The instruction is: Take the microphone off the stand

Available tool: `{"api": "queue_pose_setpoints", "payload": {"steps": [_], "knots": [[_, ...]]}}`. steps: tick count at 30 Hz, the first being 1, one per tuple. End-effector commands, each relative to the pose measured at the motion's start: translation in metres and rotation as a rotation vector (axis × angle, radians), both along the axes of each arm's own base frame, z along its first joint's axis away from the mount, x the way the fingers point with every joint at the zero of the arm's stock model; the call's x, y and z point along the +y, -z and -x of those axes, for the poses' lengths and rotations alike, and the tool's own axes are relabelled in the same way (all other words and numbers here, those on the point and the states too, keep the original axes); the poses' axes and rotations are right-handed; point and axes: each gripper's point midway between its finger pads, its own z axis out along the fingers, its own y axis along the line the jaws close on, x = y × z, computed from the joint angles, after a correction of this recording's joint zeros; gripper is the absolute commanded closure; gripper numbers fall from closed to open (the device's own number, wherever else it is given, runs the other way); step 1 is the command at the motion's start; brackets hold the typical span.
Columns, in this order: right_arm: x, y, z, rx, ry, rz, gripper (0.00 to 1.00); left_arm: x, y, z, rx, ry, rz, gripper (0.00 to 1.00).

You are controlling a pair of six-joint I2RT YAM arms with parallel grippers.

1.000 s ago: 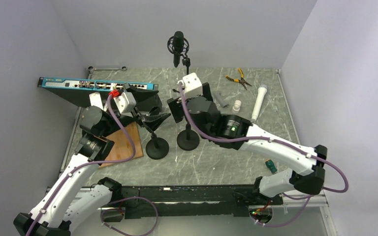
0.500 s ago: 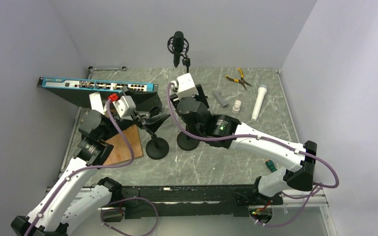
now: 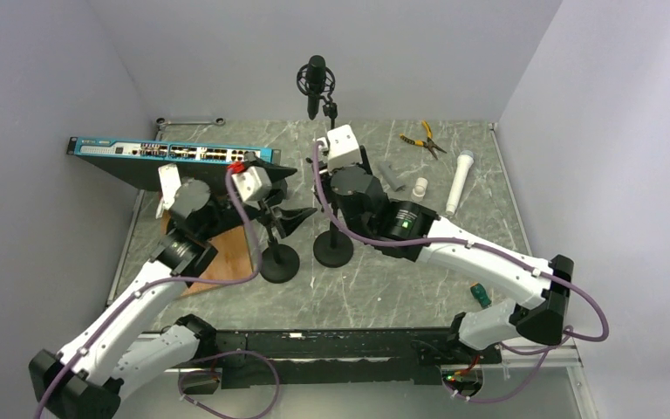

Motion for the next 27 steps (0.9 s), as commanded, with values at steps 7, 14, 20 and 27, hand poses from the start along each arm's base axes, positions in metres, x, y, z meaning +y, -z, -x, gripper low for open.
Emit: {"api": "queue_pose_setpoints", "payload": {"steps": [7, 14, 20, 27], "knots": [[-0.009, -0.019, 0.008, -0.004, -0.181, -0.176, 1.0, -0.03, 0.014, -0.029, -0.024, 0.073, -0.156, 0.01], [-0.01, -0.02, 0.01, -0.001, -0.199, -0.189, 1.0, -0.052, 0.021, -0.036, 0.028, 0.207, -0.21, 0.0], [-0.009, -0.017, 0.01, 0.006, -0.196, -0.187, 1.0, -0.068, 0.044, -0.037, 0.11, 0.299, -0.225, 0.01], [-0.01, -0.021, 0.012, 0.002, -0.201, -0.197, 1.0, -0.067, 0.057, -0.043, 0.125, 0.239, -0.272, 0.11]]}}
